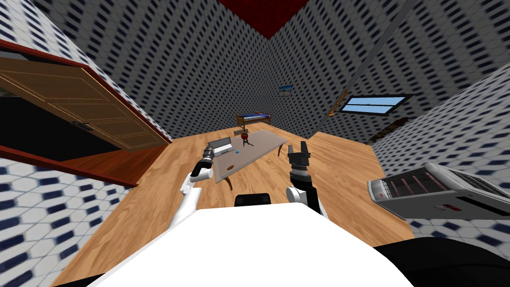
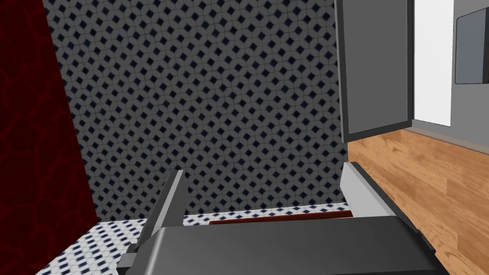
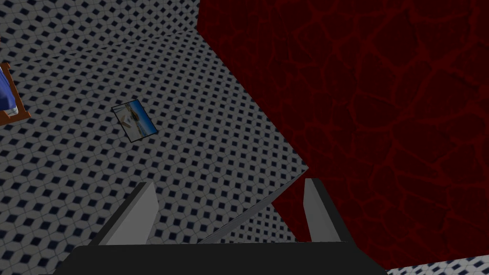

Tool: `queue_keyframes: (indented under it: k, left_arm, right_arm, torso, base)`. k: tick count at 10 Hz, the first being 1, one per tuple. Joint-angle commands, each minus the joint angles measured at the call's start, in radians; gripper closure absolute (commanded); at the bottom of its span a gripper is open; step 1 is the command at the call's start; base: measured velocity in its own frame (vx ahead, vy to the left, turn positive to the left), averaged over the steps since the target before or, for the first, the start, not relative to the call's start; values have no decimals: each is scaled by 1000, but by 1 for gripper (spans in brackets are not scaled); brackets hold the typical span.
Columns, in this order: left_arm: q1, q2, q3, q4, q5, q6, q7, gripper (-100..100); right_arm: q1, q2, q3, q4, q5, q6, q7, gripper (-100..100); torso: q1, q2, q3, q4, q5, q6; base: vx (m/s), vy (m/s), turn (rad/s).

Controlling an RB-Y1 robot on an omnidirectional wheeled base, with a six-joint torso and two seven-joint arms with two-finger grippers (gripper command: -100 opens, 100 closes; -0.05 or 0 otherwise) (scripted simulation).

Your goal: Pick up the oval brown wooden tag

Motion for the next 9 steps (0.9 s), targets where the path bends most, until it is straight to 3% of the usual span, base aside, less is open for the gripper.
queue_keyframes:
  k: [1,2,4,5,7,8,9]
  left_arm:
    - [-18,2,5,49,7,18,1,-100]
    - [-54,4,16,72,21,54,3,-100]
    - [-54,4,16,115,21,54,3,-100]
    - [-89,7,26,138,34,90,6,-100]
    - [-89,7,26,182,34,90,6,-100]
    - [-122,9,36,221,46,127,8,-100]
    - [-122,9,36,245,46,127,8,-100]
  right_arm:
    - [0,0,0,0,0,0,0,0]
    - [0,0,0,0,0,0,0,0]
    - [0,0,0,0,0,0,0,0]
    - [0,0,0,0,0,0,0,0]
    - [0,0,0,0,0,0,0,0]
    - [0,0,0,0,0,0,0,0]
    - [0,0,0,0,0,0,0,0]
  torso:
    - [0,0,0,0,0,0]
    - [0,0,0,0,0,0]
    - [0,0,0,0,0,0]
    - [0,0,0,0,0,-1]
    - [0,0,0,0,0,-1]
    - [0,0,0,0,0,-1]
    - [0,-1,0,0,0,0]
  base:
    - [7,-9,-45]
    - [13,-13,-54]
    - [10,-7,-20]
    - [12,-11,-50]
    - [10,-7,-18]
    - [16,-10,-60]
    - [19,-8,-33]
